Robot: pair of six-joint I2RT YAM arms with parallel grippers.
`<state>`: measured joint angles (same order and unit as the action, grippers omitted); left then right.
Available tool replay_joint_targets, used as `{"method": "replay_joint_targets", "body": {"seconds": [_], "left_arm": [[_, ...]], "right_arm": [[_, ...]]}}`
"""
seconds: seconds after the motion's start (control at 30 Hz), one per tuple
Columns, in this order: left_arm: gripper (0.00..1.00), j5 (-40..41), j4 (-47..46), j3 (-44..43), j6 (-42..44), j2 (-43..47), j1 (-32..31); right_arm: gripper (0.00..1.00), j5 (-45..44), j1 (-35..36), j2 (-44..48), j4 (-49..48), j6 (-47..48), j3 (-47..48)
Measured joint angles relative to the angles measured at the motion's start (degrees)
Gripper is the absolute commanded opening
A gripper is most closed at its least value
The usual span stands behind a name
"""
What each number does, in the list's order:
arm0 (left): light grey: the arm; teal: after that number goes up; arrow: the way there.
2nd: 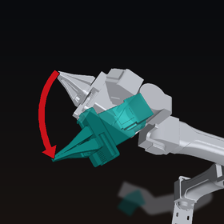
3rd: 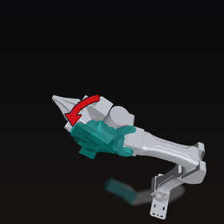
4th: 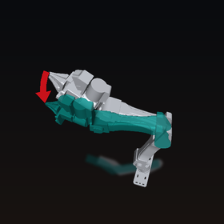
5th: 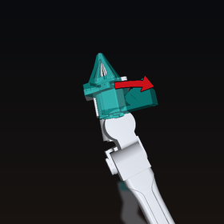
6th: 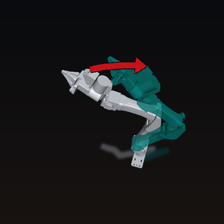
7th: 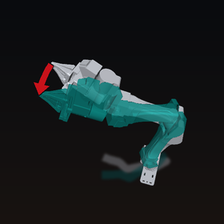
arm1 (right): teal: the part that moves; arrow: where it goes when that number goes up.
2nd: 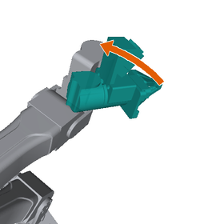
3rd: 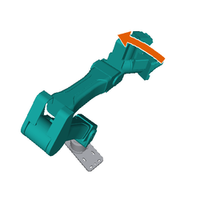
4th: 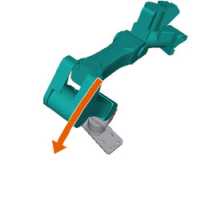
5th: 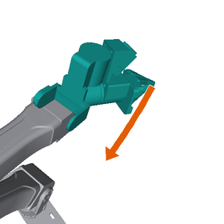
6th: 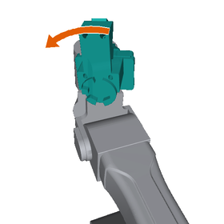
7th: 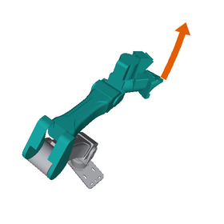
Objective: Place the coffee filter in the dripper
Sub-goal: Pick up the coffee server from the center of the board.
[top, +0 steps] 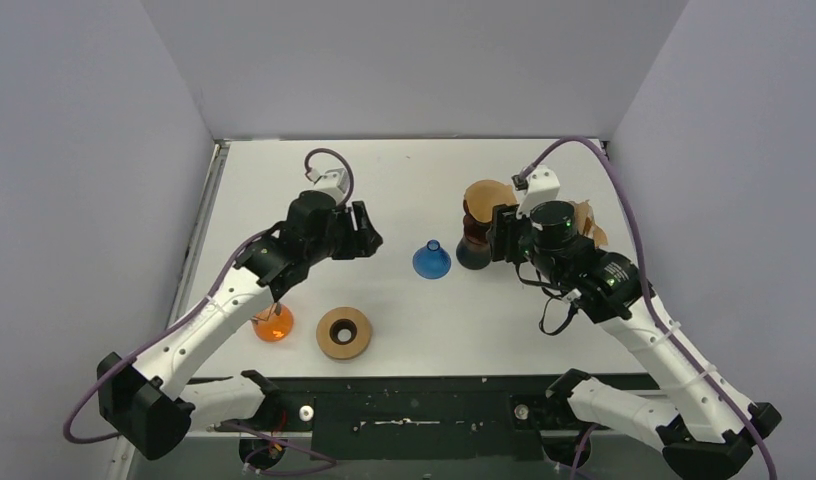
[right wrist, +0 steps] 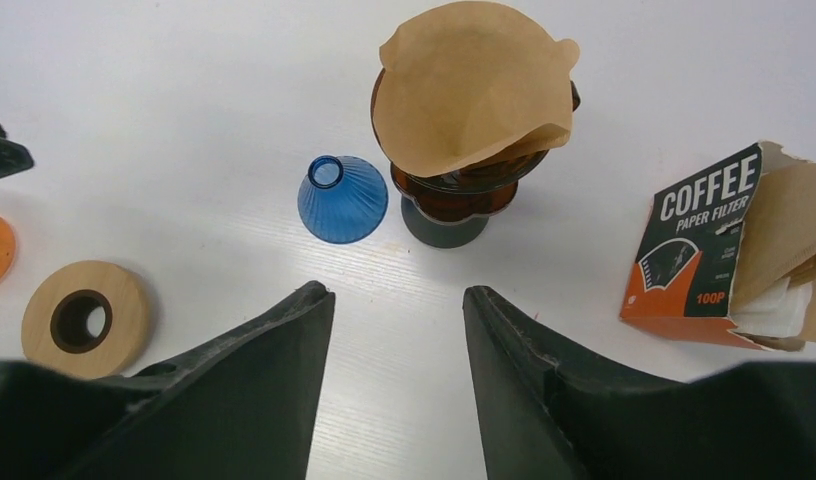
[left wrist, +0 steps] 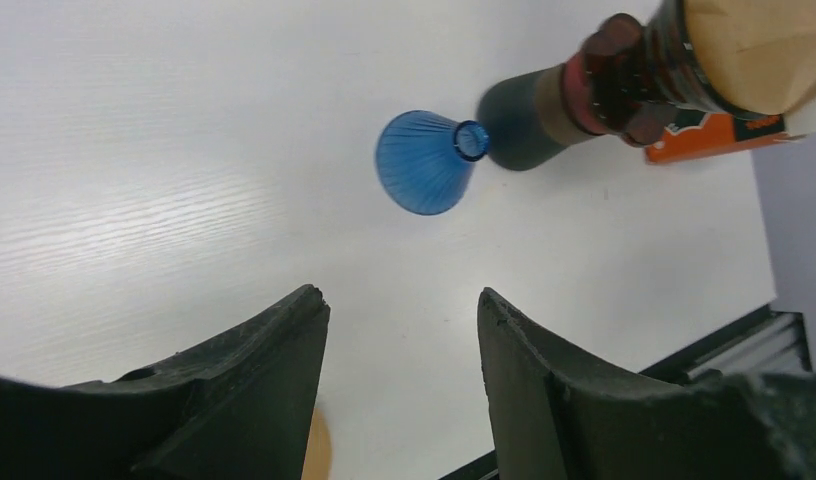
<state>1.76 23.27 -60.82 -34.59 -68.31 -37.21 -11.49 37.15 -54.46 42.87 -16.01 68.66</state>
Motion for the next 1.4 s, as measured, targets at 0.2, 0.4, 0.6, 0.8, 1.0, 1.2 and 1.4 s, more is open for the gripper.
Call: {"method": "replay_joint_targets", "body": {"seconds": [0.2,0.4,0.6,0.8,1.0,1.2,1.4], "left_arm": [[0.59,5.40,10.10,-0.96,4.35,3.65,4.07],[0.60,14.10,18.51,-2.54,7.04,7.08,5.07],[0.60,20.72,24.57,-2.64,6.40,11.45,5.07],[0.60,26.99,29.03,-1.42,0.24,15.74,5.09],[0.60,32.39,34.18,1.51,-8.94,16.44,5.14],[0.60,36.22,37.81,3.85,-16.11,16.22,5.64],[0.49,36.74,37.31,7.61,-18.32,16.13,8.31]], "right_arm": [[0.71,1.73,-0.07,-3.10,-2.40,0.15,-1.25],[0.82,3.54,-0.17,-5.44,-4.26,-0.33,-2.45],[0.89,4.74,-0.44,-9.25,-6.91,-2.01,-2.93],[0.92,7.34,-0.48,-11.19,-10.80,-4.07,-5.46],[0.92,9.68,-0.72,-13.14,-13.92,-4.39,-5.99],[0.90,10.51,-0.74,-14.01,-16.24,-4.70,-6.91],[0.84,12.46,-0.74,-14.95,-16.94,-4.70,-7.30]]}}
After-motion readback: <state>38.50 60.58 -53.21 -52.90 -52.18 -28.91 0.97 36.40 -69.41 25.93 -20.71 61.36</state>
